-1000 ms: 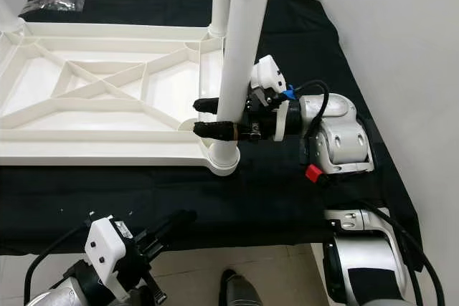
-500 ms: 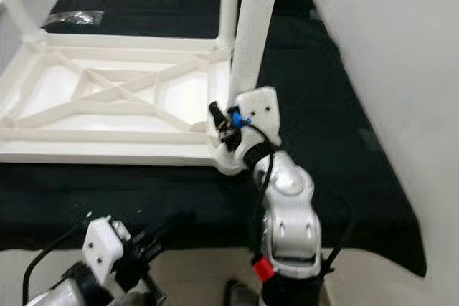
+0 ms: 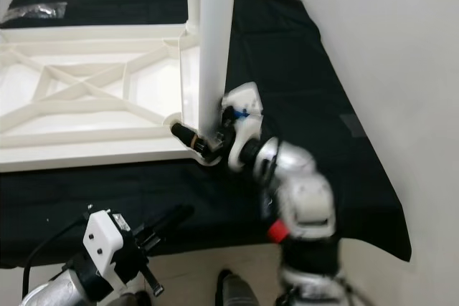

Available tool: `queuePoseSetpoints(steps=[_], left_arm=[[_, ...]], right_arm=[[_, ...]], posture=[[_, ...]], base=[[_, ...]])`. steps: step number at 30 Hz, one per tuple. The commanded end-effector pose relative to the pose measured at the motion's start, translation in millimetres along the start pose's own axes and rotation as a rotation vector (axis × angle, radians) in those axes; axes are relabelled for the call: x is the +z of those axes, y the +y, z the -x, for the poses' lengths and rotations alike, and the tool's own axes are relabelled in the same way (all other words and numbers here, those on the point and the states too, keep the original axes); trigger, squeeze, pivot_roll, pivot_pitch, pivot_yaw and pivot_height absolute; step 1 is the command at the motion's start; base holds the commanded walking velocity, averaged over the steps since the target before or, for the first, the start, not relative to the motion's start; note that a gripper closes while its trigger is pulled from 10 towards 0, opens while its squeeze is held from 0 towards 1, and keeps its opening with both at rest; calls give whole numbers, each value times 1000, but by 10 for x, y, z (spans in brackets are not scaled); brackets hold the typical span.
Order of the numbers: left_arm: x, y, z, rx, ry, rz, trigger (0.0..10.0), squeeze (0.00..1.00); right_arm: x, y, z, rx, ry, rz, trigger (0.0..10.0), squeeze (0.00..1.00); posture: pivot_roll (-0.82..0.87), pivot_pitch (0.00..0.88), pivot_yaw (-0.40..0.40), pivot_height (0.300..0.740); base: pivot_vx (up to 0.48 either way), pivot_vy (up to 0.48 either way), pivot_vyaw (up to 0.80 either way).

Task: Building children table

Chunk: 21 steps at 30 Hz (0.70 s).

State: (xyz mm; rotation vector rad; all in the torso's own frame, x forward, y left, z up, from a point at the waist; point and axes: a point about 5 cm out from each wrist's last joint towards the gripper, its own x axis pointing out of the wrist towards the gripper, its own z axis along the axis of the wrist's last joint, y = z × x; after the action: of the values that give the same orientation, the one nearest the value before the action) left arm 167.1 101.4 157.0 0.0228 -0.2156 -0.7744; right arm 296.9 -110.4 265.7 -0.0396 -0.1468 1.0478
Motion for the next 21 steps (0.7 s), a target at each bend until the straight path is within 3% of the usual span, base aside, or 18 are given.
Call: queuePoseSetpoints(steps=[1,5,10,14,15,16,21], left_arm=[[-19,-25,23,3,18,8,10000,0],[5,-37,41,16,16,-4,10000,0],[17,-48,56,24,19,-9,10000,0],[43,-79,113,37,32,-14,10000,0],[58,-101,154,38,41,-11,10000,0],[85,-131,212,36,53,-8,10000,0],[98,-136,242,41,60,-9,10000,0]], right_arm=[[-76,10,32,100,32,-3,10000,0],[-26,-174,55,243,58,48,10000,0],[4,-249,37,288,61,65,10000,0],[42,-365,-4,409,73,84,10000,0],[52,-415,-18,454,79,88,7059,0],[70,-481,-18,517,87,92,0,0],[96,-516,-8,532,86,98,0,0]], posture=[[67,289,-58,740],[102,305,-62,740],[121,312,-59,740],[181,335,-47,740],[199,343,-40,740],[210,350,-35,740],[216,355,-28,740]], base=[[0,0,0],[0,0,0],[0,0,0],[0,0,0],[0,0,0],[0,0,0],[0,0,0]])
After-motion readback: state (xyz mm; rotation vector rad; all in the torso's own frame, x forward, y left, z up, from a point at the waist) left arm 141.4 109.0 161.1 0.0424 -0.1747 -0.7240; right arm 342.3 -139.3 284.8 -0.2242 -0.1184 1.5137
